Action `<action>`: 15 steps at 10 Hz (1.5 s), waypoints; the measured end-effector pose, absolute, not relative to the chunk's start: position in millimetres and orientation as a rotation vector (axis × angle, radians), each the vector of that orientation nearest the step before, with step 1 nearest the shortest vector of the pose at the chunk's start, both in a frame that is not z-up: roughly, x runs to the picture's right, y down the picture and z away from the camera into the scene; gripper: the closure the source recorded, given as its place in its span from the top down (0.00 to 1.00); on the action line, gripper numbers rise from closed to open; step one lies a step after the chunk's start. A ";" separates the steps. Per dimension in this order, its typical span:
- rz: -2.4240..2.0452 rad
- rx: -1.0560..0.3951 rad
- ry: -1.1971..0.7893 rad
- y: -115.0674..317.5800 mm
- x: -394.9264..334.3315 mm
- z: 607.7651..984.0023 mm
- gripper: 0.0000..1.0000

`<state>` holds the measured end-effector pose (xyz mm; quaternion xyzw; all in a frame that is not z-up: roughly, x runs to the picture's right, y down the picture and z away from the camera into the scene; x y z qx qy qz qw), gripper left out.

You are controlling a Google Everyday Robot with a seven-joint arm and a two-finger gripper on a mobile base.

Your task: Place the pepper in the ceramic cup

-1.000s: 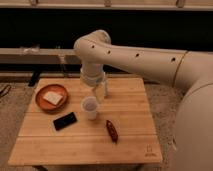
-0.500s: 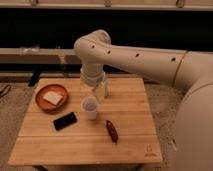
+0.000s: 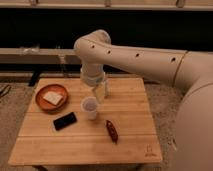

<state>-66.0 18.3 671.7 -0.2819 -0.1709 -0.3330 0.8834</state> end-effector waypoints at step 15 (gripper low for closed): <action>-1.135 -0.603 -0.395 177.1 2.7 716.4 0.80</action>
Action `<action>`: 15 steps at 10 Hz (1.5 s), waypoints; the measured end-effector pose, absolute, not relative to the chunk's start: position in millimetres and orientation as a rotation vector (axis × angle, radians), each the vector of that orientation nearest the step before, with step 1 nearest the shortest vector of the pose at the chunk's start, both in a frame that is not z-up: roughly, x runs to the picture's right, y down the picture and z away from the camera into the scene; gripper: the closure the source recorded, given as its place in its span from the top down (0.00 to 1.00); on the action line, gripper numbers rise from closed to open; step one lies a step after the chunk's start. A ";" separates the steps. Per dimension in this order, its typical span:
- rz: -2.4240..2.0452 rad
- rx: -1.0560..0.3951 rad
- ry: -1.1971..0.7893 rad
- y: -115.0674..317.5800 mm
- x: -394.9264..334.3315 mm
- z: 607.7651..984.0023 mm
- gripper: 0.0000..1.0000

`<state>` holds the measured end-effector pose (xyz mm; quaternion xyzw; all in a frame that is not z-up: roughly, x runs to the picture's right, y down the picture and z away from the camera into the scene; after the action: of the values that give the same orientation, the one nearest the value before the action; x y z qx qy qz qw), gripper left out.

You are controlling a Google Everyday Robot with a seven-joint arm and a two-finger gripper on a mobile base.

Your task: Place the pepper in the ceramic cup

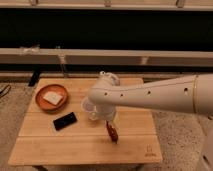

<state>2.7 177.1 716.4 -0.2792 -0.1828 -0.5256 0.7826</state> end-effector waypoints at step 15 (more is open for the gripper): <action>-1.084 -0.655 -0.442 218.2 33.1 822.8 0.80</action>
<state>33.1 218.2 822.8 -0.3035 -0.2047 -0.5023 0.7834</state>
